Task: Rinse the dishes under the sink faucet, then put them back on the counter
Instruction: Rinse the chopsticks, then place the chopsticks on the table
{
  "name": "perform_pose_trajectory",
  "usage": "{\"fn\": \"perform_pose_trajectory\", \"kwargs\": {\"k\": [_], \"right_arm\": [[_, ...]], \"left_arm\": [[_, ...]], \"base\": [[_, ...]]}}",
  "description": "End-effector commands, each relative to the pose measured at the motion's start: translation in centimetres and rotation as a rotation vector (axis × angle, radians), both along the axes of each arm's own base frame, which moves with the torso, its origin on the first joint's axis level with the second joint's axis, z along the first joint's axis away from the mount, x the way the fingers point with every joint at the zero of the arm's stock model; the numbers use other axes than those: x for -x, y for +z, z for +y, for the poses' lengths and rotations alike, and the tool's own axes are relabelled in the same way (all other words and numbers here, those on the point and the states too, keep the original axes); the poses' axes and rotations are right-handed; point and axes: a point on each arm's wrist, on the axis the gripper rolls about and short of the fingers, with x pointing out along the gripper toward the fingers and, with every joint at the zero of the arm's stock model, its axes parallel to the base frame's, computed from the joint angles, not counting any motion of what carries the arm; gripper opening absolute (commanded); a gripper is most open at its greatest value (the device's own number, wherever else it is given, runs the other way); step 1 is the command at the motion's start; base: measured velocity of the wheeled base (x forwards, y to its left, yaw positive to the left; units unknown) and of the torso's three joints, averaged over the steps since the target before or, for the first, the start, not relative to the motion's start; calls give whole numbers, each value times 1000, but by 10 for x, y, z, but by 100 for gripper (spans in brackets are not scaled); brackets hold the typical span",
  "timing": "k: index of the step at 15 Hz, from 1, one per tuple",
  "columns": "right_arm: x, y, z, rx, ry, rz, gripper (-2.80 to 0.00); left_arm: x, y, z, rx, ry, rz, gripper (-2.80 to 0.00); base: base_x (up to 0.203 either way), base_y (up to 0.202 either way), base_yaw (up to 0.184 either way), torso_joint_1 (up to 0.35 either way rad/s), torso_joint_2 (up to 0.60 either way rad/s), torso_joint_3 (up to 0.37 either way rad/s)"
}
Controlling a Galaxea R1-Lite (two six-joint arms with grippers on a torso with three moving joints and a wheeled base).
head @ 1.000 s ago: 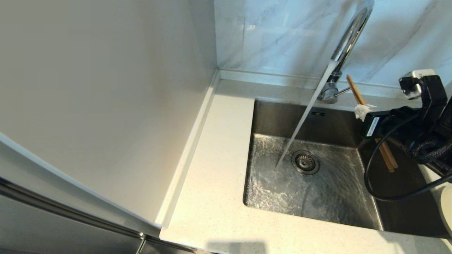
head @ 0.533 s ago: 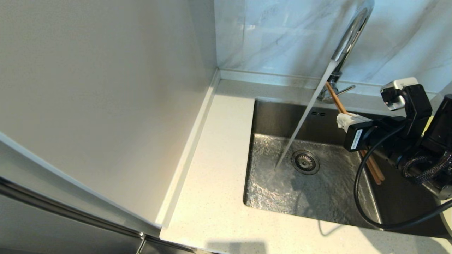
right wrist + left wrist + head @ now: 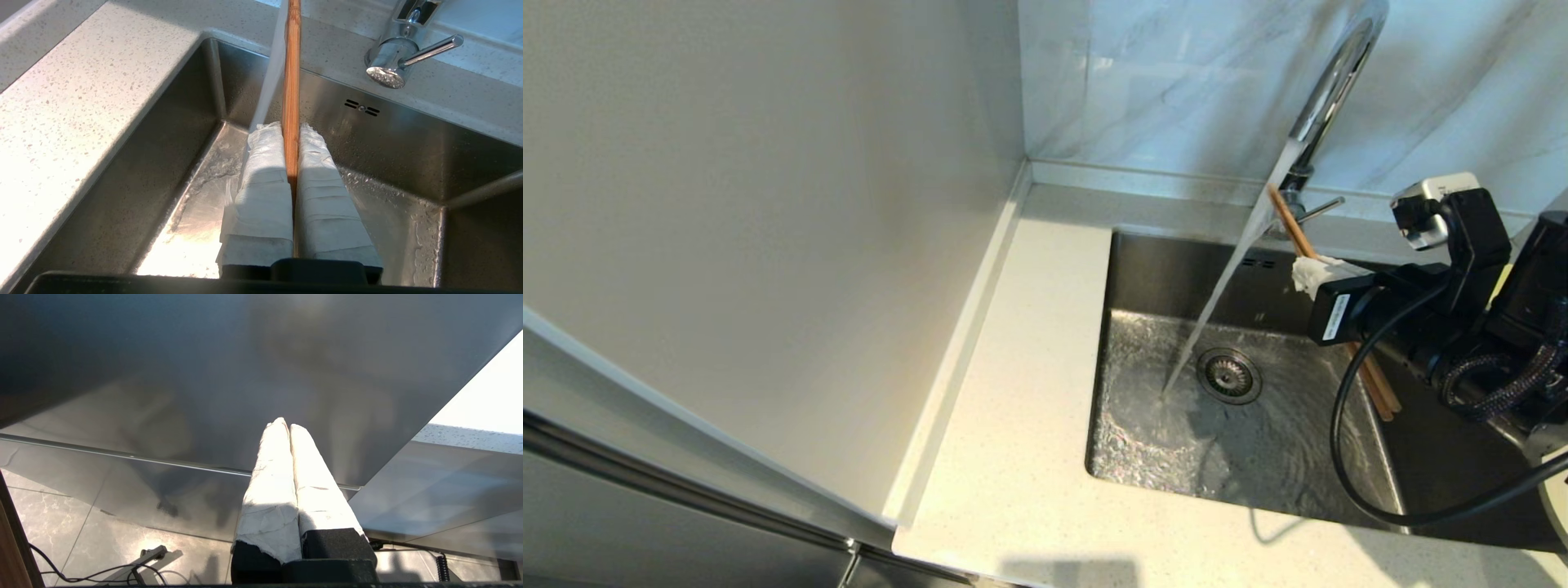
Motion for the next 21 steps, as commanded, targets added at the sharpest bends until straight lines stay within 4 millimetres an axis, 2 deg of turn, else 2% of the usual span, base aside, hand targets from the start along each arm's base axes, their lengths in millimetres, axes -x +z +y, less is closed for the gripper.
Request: {"fn": "perform_pose_trajectory", "kwargs": {"k": [1, 10, 13, 16, 18, 19, 20, 21], "right_arm": [[-2, -1, 1, 2, 0, 2, -280], [-3, 1, 2, -1, -12, -5, -280], [-3, -4, -4, 6, -42, 14, -280], [-11, -22, -47, 52, -214, 99, -280], [-12, -32, -81, 165, -335, 206, -280], [-9, -32, -96, 294, -372, 251, -280], [-6, -24, -108, 411, -397, 258, -280], [-1, -18, -113, 472, -403, 254, -280]], "left_arm": [[0, 0, 0, 0, 0, 0, -280], [0, 0, 0, 0, 0, 0, -280], [0, 0, 0, 0, 0, 0, -280], [0, 0, 0, 0, 0, 0, -280], [0, 0, 0, 0, 0, 0, -280], [0, 0, 0, 0, 0, 0, -280], [0, 0, 0, 0, 0, 0, -280], [0, 0, 0, 0, 0, 0, -280]], "base": [[0, 0, 0, 0, 0, 0], [0, 0, 0, 0, 0, 0], [0, 0, 0, 0, 0, 0], [0, 0, 0, 0, 0, 0], [0, 0, 0, 0, 0, 0], [0, 0, 0, 0, 0, 0], [0, 0, 0, 0, 0, 0], [0, 0, 0, 0, 0, 0]]}}
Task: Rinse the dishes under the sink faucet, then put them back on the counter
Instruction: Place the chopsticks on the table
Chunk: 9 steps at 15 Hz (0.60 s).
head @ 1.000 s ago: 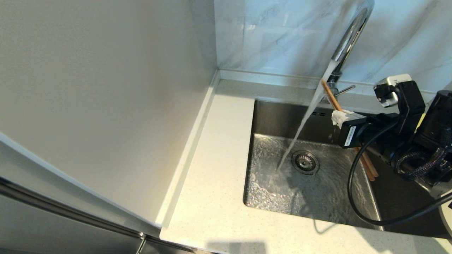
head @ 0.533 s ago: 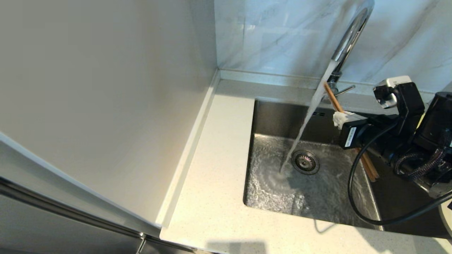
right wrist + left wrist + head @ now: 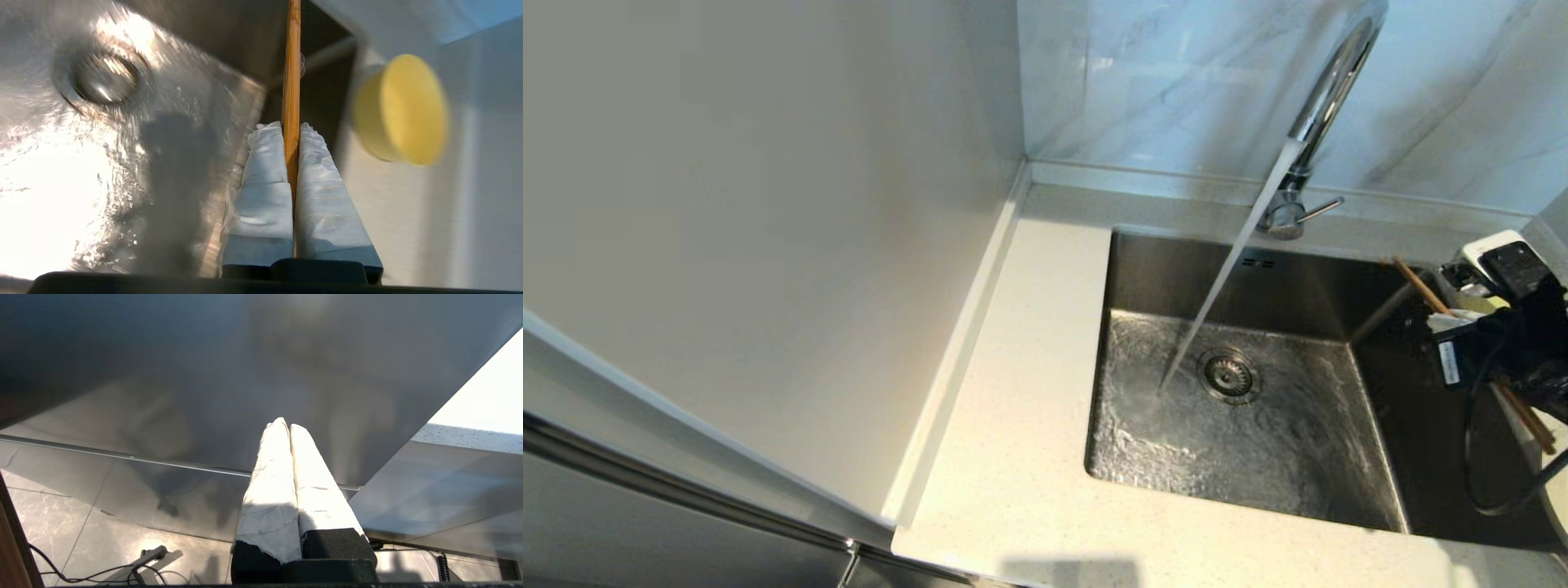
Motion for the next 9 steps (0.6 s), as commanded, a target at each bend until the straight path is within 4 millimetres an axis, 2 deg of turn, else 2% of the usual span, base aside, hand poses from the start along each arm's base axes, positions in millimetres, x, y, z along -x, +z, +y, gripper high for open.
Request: {"fn": "perform_pose_trajectory", "kwargs": {"k": [1, 2, 3, 4, 5, 7, 9], "right_arm": [[11, 1, -8, 102, -6, 32, -280], [20, -16, -9, 171, 16, 126, -280], [26, -25, -10, 194, 25, 170, -280], [28, -23, -11, 209, 31, 176, -280], [29, -11, -11, 244, 41, 170, -280], [31, 0, -13, 346, 68, 190, -280], [25, 36, -15, 315, 33, 74, -280]], "left_arm": [[0, 0, 0, 0, 0, 0, -280], [0, 0, 0, 0, 0, 0, -280], [0, 0, 0, 0, 0, 0, -280], [0, 0, 0, 0, 0, 0, -280], [0, 0, 0, 0, 0, 0, -280], [0, 0, 0, 0, 0, 0, -280], [0, 0, 0, 0, 0, 0, -280]], "base": [[0, 0, 0, 0, 0, 0], [0, 0, 0, 0, 0, 0], [0, 0, 0, 0, 0, 0], [0, 0, 0, 0, 0, 0], [0, 0, 0, 0, 0, 0], [0, 0, 0, 0, 0, 0], [0, 0, 0, 0, 0, 0]]}}
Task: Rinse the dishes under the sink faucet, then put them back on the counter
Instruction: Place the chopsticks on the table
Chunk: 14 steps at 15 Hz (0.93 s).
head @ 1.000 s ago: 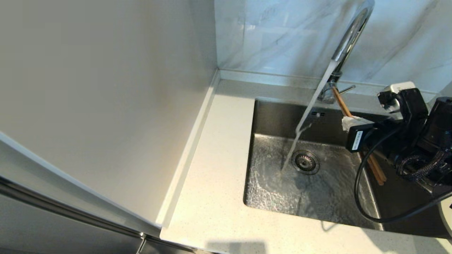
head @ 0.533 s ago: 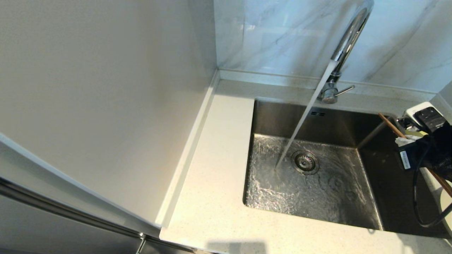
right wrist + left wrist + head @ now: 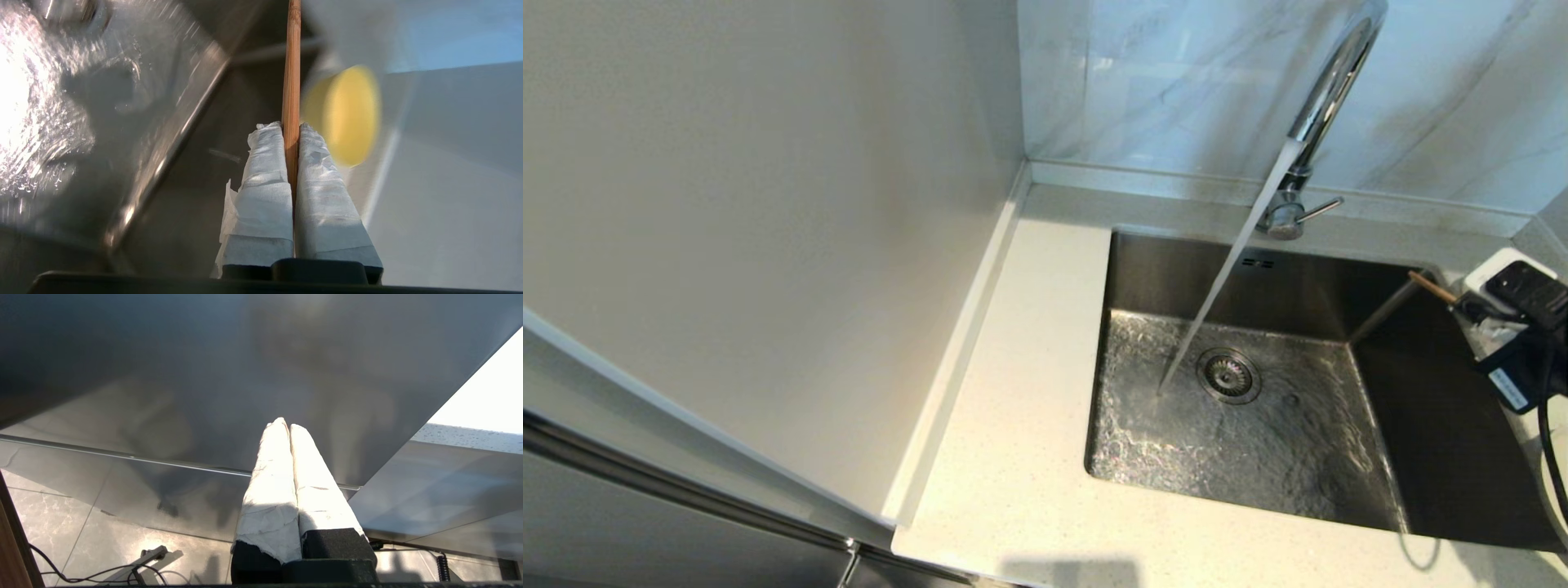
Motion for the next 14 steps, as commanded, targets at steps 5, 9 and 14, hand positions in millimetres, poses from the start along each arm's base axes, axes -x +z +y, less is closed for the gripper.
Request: {"fn": "perform_pose_trajectory", "kwargs": {"k": [5, 9, 14], "right_arm": [[19, 23, -27, -129, -98, -21, -280], [49, 53, -74, -361, -225, 90, -280], [68, 32, -124, -669, -382, 86, -280]], "left_arm": [[0, 0, 0, 0, 0, 0, -280], [0, 0, 0, 0, 0, 0, -280], [0, 0, 0, 0, 0, 0, -280]], "base": [[0, 0, 0, 0, 0, 0], [0, 0, 0, 0, 0, 0], [0, 0, 0, 0, 0, 0]]}}
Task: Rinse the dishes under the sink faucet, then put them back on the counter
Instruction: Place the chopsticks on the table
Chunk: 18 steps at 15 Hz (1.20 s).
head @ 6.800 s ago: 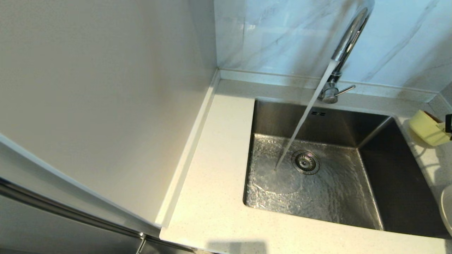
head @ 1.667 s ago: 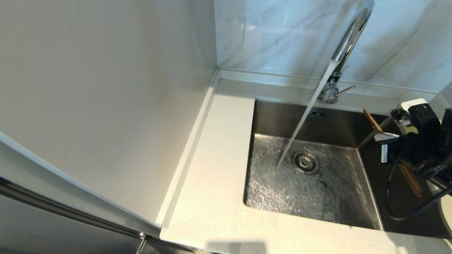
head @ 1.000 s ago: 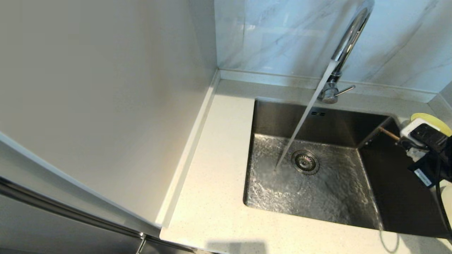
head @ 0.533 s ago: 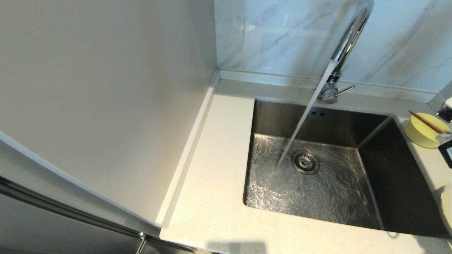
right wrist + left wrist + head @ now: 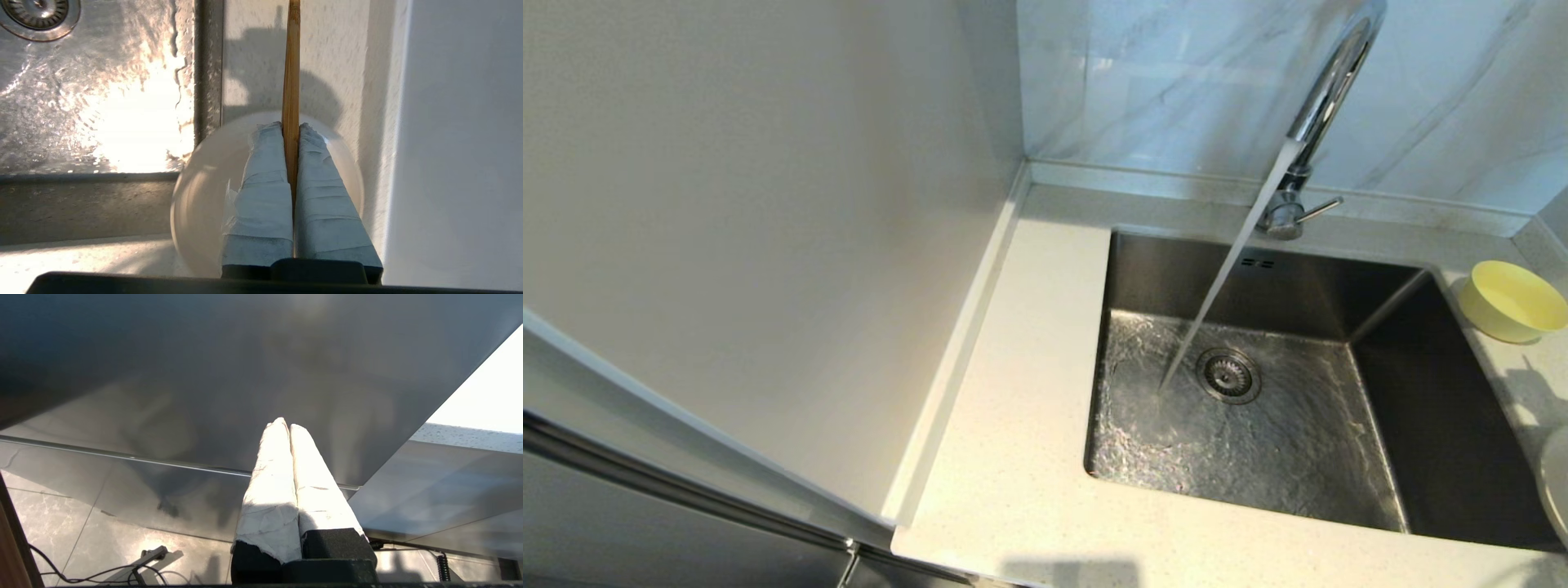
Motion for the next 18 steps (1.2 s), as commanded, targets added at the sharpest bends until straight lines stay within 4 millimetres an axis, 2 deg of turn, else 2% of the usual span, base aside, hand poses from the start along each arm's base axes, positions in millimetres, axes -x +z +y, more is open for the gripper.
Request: {"fn": "perform_pose_trajectory", "kwargs": {"k": [1, 3, 7, 9, 11, 13, 18], "right_arm": [[2, -13, -17, -63, -23, 18, -280], [0, -25, -32, -92, -37, 15, -280], [-1, -58, -70, 51, -2, -112, -280], [8, -83, -91, 119, 50, -191, -280], [22, -106, -101, 124, 43, -190, -280], [28, -114, -96, 101, 37, -177, -280], [44, -111, -63, 111, 40, -180, -280]], "left_arm": [[0, 0, 0, 0, 0, 0, -280], [0, 0, 0, 0, 0, 0, -280], [0, 0, 0, 0, 0, 0, -280], [0, 0, 0, 0, 0, 0, -280], [0, 0, 0, 0, 0, 0, -280], [0, 0, 0, 0, 0, 0, -280], [0, 0, 0, 0, 0, 0, -280]], "base": [[0, 0, 0, 0, 0, 0], [0, 0, 0, 0, 0, 0], [0, 0, 0, 0, 0, 0], [0, 0, 0, 0, 0, 0], [0, 0, 0, 0, 0, 0], [0, 0, 0, 0, 0, 0], [0, 0, 0, 0, 0, 0]]}}
